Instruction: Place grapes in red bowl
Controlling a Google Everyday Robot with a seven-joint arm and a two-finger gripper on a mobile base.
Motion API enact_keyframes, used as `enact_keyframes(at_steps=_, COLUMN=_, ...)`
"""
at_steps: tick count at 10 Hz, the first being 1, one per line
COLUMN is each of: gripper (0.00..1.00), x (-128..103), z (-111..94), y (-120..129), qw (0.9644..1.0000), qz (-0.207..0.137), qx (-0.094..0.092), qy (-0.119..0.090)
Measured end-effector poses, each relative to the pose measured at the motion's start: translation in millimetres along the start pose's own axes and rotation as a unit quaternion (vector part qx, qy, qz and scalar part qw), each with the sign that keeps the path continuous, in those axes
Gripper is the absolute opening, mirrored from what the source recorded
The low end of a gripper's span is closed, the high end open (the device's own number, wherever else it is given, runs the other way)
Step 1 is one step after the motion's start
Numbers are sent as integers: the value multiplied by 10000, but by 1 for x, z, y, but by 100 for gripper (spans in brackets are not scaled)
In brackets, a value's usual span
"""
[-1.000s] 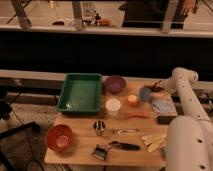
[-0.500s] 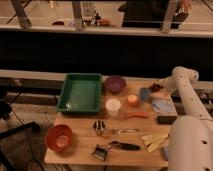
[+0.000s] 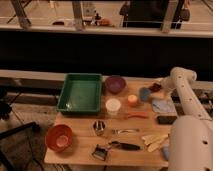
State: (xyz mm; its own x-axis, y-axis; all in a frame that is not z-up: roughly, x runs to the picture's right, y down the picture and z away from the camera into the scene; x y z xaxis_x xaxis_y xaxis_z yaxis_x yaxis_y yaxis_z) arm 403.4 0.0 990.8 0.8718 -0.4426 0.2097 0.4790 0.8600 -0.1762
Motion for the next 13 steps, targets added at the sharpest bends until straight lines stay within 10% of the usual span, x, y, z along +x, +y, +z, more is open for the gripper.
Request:
enact_keyframes(at_steps=10, gripper=79, x=2, z=17, y=-30, qw=9995, qz=-243, qx=184, qy=120)
enact_keyframes(at_steps=13, gripper=57, x=-3, z=35, y=-30, qw=9994, qz=-334, qx=81, qy=93)
